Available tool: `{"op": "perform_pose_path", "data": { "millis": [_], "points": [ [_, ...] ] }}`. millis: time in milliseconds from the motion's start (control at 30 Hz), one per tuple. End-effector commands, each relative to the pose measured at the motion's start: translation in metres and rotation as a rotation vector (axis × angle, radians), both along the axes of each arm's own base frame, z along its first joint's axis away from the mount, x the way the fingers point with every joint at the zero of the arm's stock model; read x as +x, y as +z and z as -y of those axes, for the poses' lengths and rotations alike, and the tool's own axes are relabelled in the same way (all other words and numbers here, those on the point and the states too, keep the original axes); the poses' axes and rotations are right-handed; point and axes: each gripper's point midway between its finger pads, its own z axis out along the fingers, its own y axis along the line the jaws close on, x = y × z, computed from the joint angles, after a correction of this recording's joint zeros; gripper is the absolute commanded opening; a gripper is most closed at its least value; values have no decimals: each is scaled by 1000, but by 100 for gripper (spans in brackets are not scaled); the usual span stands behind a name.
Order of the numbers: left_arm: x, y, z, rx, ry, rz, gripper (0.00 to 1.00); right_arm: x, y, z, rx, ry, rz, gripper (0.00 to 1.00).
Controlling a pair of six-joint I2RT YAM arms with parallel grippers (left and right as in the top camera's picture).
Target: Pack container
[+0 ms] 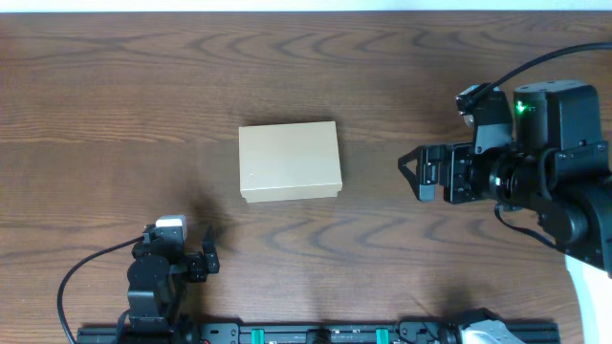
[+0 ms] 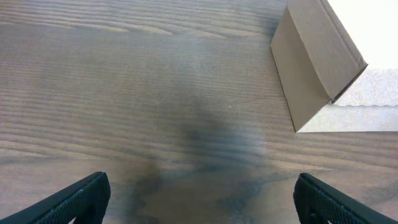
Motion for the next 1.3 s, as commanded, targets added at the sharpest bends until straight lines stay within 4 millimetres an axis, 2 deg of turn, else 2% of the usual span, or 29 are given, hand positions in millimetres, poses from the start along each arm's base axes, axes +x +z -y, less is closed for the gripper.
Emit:
{"op": "perform_pose_path", "data": {
  "millis": [0,467,567,733,867,1000,1200,1267],
  "points": [
    [-1,-3,-2,28,0,-3,95,-1,3,-1,-2,8,13,99],
    [-1,-3,-2,27,0,-3,95,-1,2,2,-29,14,18,99],
    [-1,-3,-2,28,0,-3,95,5,3,8,-111,70,85,99],
    [-1,-3,-2,28,0,-3,95,5,4,-3,-213,287,306,99],
    [-1,-3,-2,28,0,-3,95,1,-24,-4,-248,297,426,99],
    [-1,-3,-2,28,0,-3,95,-19,-74,-1,-273,308,471,99],
    [-1,-3,-2,28,0,-3,95,-49,-136,-6,-227,346,525,99],
    [-1,-3,-2,27,0,-3,95,-56,-151,-5,-210,343,532,99]
  ]
}}
